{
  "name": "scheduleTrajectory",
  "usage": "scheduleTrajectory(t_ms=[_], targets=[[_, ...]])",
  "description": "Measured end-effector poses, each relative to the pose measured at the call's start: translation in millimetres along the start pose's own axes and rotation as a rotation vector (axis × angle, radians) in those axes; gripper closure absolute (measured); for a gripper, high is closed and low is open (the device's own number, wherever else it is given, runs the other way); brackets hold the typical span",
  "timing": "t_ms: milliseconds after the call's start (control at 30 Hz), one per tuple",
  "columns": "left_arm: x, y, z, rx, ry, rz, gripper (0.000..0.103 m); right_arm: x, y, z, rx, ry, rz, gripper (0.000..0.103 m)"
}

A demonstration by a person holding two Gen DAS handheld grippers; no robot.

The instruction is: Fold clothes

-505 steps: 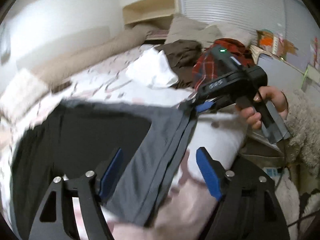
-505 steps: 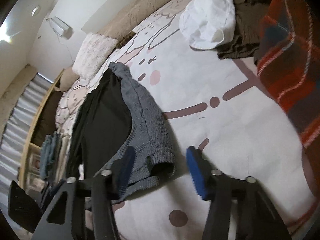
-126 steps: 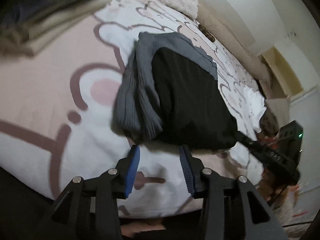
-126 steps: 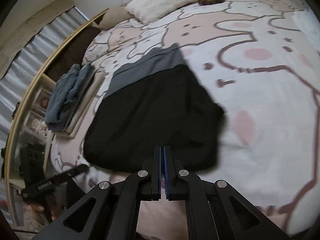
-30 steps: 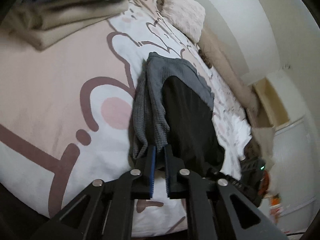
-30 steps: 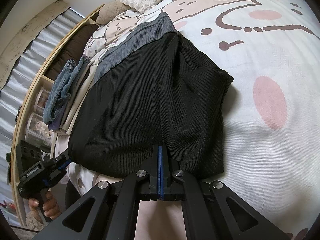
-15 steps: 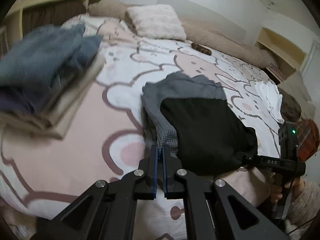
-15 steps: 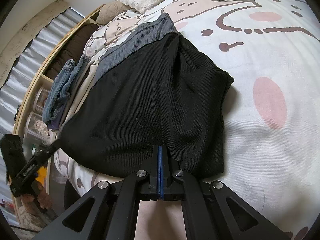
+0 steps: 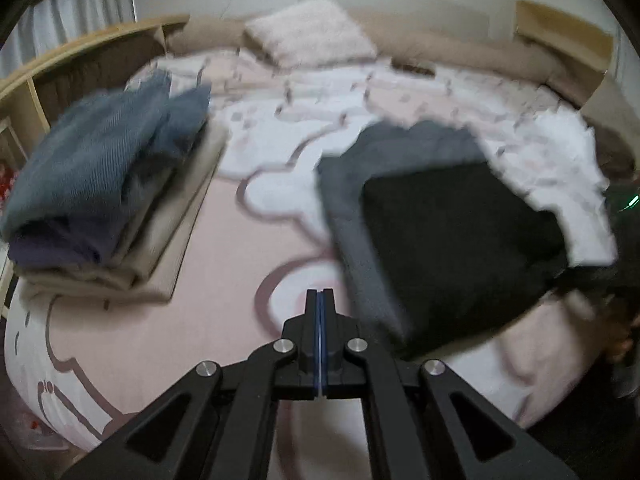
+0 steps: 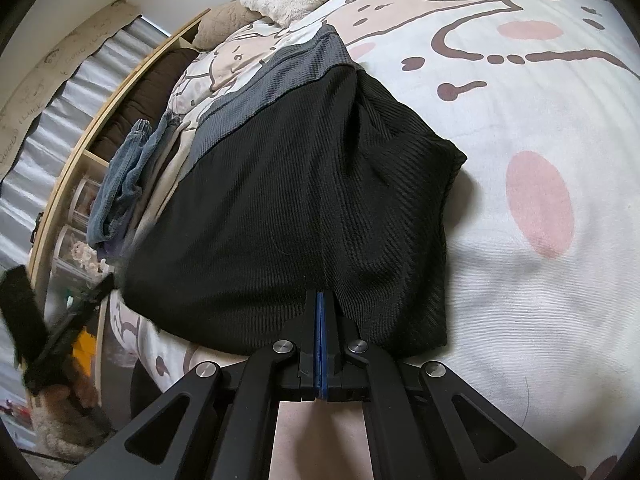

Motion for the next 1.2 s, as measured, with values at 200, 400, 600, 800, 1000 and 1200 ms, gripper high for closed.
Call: scheduleTrajectory(t_ms=[200,400,600,800,1000,1200], targets=[[-23,16,7,-0.131,-0.067,-0.083,0.102,-2,1,1,0.016,0.001,-0.001,0.103],[-33,-15,4,-0.211,-0.017,-0.281,0.057,-59,5,9,0.034,-0.144,-0.037,0.103],[2,-26,-25,-0.440,0.154,-0.491,0.055,-92,-21,-5,0.104,-0.168,-0.175,0.103],[25,-20,-31,-0.658,0.147,-0.605,0.048,-70,-37,-25,0.304,-0.083,-0.052,0.103],[36,-6,-19,-0.807,0.064,-0.623,0.048,-43,-36,-36,0.434,0.001,0.083,0.103],[31,14,-18,-0.914,0.004,-0.669,0.048,-41,-57,-48,0.692,0.011,0.225,0.103]])
Point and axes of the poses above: each gripper's, at about its wrist camera, not at the fingertips, and x roughly the way its jaws point, y to its left, z to its top, the point moved 3 cm from there along x, roughly the way its jaws point, and after that the axes turned 3 degrees about -z, right-handed, at the moved point
